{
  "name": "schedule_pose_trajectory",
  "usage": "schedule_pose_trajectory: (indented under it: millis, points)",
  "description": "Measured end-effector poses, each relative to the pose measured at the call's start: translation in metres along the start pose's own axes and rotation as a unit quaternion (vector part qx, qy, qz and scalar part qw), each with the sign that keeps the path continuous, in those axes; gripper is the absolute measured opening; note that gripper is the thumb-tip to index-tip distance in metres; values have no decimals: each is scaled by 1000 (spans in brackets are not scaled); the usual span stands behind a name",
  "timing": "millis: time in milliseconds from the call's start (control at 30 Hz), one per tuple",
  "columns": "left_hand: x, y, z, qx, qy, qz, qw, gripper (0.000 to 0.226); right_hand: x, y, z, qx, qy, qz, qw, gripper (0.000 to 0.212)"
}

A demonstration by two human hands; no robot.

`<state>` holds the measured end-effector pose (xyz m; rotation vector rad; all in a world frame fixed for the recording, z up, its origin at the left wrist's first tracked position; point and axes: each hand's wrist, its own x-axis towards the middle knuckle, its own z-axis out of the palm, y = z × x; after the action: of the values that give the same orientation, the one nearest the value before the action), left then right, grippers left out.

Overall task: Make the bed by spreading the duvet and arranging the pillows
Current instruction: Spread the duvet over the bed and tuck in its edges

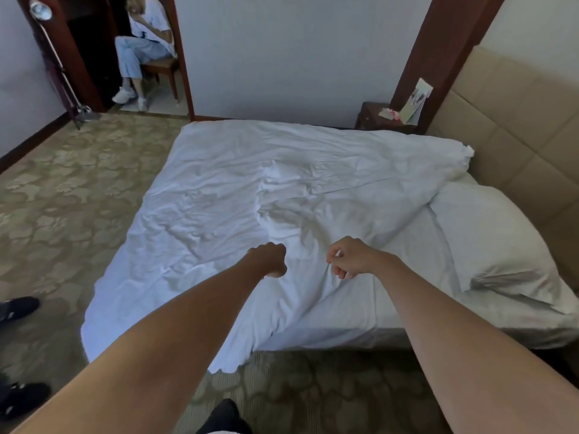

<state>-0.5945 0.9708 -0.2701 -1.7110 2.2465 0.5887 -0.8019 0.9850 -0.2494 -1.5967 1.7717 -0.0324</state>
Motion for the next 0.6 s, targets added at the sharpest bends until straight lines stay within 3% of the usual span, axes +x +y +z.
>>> schedule_pose_trajectory:
  millis: [300,600]
  points:
    - [97,26,-13,16,0,-22,1000,22,75,34,-61,-17,15,-28,999,18]
    - [244,55,-62,-24,-25,-30,999,23,189,69,-161,-53,-4,13,999,17]
